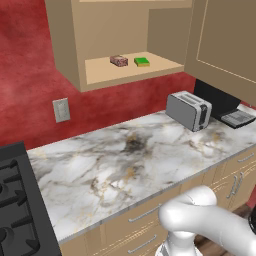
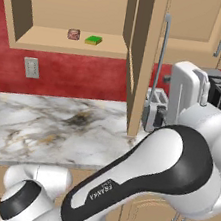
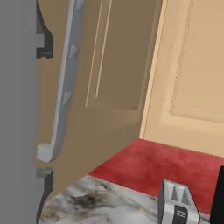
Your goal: Pick up the sponge and bar soap from the sink, and place them back in the cabinet, and close the cabinet door.
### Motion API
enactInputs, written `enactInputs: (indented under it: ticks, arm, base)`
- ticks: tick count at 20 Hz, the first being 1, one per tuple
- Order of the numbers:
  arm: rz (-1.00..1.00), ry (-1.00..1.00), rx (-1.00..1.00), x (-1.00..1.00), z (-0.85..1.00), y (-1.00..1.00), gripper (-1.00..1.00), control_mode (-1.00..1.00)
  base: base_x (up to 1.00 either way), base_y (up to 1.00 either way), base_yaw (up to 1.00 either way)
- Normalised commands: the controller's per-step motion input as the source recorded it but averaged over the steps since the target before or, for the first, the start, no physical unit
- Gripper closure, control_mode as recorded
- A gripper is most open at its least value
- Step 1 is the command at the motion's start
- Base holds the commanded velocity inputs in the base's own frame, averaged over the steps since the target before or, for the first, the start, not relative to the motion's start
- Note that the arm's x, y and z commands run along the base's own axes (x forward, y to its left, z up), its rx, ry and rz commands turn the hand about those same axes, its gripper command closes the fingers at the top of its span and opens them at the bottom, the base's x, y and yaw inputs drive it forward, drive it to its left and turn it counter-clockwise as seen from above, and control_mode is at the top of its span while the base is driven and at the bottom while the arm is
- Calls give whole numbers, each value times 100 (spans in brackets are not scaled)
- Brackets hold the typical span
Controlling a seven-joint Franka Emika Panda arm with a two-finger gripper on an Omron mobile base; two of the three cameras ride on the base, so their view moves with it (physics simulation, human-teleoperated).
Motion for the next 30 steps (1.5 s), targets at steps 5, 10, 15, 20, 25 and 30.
enactInputs:
  ticks: [5, 10, 15, 20, 25, 30]
  arm:
    - [13, -10, 5, 17, 0, 0, -100, -100]
    - [14, -12, 5, 15, 0, 0, -100, -100]
    - [14, -12, 3, 13, 0, 0, -100, -100]
    - [14, -12, 0, 9, 0, 0, -100, -100]
    - [11, -6, 0, 0, 0, 6, -100, -100]
    - [7, -1, 0, 0, 0, 27, -100, -100]
  base:
    - [0, 0, 0]
    - [0, 0, 0]
    - [0, 0, 0]
    - [0, 0, 0]
    - [0, 0, 0]
    - [0, 0, 0]
